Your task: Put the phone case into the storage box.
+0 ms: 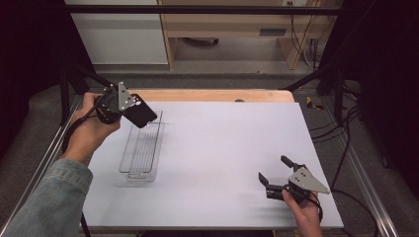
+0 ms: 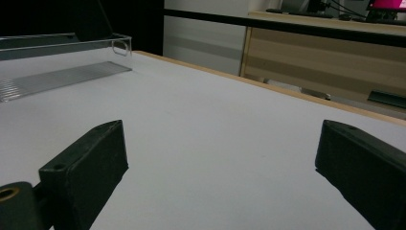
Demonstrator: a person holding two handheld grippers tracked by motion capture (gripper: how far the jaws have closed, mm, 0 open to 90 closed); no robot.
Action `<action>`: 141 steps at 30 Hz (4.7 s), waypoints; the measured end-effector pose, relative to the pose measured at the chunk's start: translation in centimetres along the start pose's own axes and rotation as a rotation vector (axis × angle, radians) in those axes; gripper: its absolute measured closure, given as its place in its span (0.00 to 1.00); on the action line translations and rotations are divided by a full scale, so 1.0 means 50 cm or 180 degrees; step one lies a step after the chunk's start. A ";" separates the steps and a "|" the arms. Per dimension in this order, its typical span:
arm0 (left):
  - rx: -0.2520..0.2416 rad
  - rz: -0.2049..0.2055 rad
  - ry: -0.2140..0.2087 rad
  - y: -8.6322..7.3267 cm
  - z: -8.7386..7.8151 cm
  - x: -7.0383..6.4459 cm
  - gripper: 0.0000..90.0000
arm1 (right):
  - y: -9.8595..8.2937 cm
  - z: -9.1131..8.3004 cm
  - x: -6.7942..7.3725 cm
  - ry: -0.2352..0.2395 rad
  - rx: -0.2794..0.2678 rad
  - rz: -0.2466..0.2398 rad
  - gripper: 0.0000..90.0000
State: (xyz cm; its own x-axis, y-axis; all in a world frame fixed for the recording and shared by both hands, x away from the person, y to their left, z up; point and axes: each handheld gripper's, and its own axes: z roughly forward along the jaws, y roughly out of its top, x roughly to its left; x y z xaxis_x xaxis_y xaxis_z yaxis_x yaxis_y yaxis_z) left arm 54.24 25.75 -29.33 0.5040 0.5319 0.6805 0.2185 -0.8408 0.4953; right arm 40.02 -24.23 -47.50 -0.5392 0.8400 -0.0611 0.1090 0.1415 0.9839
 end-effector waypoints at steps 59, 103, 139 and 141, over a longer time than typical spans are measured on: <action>0.0086 0.0451 -0.0189 0.007 0.081 0.004 0.93 | -0.005 0.006 0.001 0.0017 0.0043 0.0030 0.05; 0.0089 0.0719 -0.0330 0.003 0.133 -0.021 0.93 | -0.009 0.008 0.000 -0.0029 0.0065 0.0042 0.05; 0.0059 0.0769 -0.0385 0.009 0.131 -0.023 0.93 | -0.010 0.009 0.002 -0.0038 0.0069 0.0053 0.05; 0.0078 0.0778 -0.0374 0.008 0.131 -0.022 0.93 | -0.010 0.009 0.001 -0.0039 0.0070 0.0054 0.05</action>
State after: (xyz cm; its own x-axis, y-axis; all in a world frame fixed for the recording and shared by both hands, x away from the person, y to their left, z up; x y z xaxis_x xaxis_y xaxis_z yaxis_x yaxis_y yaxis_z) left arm 59.24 24.18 -33.41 0.6375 0.2986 0.7102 0.0979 -0.9458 0.3097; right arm 40.28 -24.01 -48.08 -0.5269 0.8486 -0.0466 0.1363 0.1385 0.9809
